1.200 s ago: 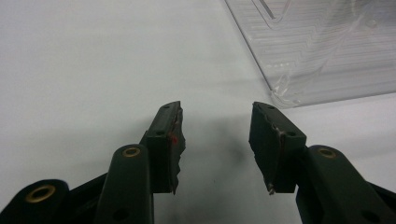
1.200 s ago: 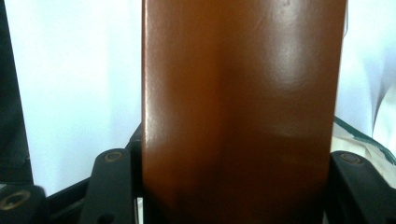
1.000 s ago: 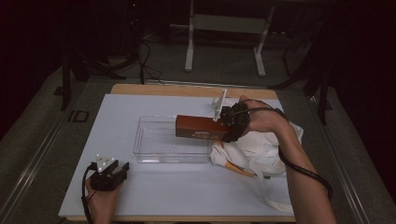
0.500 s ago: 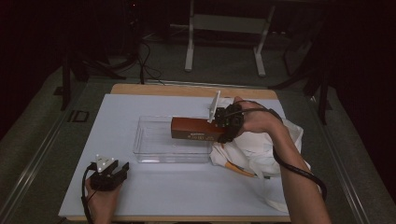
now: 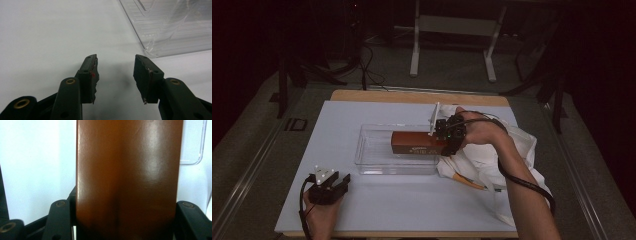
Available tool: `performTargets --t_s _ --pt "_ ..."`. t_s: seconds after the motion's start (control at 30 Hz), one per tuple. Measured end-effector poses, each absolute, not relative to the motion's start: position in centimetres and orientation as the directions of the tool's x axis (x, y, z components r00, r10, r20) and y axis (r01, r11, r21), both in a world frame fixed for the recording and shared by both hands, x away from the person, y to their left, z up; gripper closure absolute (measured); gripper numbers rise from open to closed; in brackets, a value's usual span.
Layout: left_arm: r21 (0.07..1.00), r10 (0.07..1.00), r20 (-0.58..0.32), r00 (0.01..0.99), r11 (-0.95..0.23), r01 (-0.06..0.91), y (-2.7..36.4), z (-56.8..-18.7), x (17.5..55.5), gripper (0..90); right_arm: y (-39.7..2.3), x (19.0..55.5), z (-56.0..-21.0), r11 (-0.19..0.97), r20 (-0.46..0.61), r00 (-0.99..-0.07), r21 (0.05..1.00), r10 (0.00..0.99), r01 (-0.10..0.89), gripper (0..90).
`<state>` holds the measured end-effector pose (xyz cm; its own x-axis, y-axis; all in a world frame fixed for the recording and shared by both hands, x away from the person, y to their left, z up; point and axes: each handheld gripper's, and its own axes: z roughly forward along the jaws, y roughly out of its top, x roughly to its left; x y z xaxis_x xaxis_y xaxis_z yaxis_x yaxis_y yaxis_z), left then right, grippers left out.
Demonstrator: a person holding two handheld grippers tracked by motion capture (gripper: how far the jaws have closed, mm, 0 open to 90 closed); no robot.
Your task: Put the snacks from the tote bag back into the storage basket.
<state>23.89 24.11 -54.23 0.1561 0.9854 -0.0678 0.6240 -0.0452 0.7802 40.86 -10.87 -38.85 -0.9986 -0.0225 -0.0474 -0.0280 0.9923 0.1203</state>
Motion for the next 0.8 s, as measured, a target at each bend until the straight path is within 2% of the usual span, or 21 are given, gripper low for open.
performTargets --t_s 0.8 --pt "0.782 0.985 -0.064 0.158 -0.049 0.622 24.1 -54.2 23.9 54.3 -8.4 40.0 -39.7 0.993 -0.041 -0.995 0.081 -0.088 -0.091 42.7"
